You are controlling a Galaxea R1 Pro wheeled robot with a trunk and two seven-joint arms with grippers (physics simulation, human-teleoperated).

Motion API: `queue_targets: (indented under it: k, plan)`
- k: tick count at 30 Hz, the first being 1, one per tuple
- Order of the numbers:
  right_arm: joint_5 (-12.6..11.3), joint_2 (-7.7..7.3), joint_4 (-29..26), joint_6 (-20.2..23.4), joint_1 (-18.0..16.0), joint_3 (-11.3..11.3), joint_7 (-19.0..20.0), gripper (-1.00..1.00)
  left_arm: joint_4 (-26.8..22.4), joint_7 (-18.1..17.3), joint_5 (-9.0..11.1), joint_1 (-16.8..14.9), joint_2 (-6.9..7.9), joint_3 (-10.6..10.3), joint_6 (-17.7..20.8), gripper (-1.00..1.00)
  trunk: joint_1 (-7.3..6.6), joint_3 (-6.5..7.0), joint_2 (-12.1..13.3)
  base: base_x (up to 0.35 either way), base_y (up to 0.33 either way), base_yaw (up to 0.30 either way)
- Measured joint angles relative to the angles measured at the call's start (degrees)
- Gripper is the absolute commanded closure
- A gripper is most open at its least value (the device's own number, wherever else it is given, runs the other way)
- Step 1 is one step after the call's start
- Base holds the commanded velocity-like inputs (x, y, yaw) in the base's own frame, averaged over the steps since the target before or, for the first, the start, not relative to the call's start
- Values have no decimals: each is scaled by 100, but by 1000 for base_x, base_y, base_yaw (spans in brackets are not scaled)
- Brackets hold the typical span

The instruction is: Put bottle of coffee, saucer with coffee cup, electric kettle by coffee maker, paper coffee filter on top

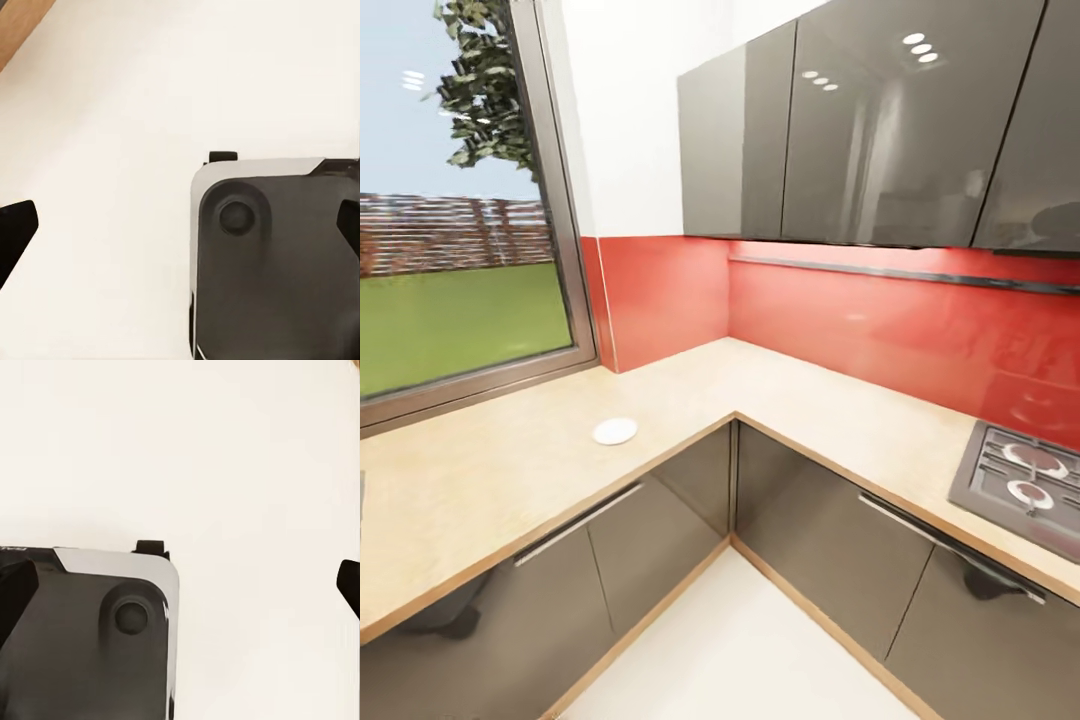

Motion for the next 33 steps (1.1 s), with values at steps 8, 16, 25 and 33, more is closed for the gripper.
queue_targets:
  k: [8, 16, 25, 33]
  plan:
    - [0, -3, -8, -3, 0, 3, 0, -100, 1, 27, 259, 0, 0, 1, 8, -100, 2, 3, 1, -38, -258, 280]
    - [4, -8, -7, -8, 0, 10, -6, -100, 1, 32, 282, 0, 0, 8, 8, -100, 2, 4, 1, -150, -146, 282]
    - [2, -5, -4, -14, 0, 7, 1, -100, -2, -38, 284, 0, 15, 16, -46, -100, 1, 4, 1, -8, -7, 281]
    - [-6, -7, 2, -18, 0, 3, -16, -100, -7, -28, 273, 0, 17, -13, -13, -100, 1, 3, 0, 0, 0, 265]
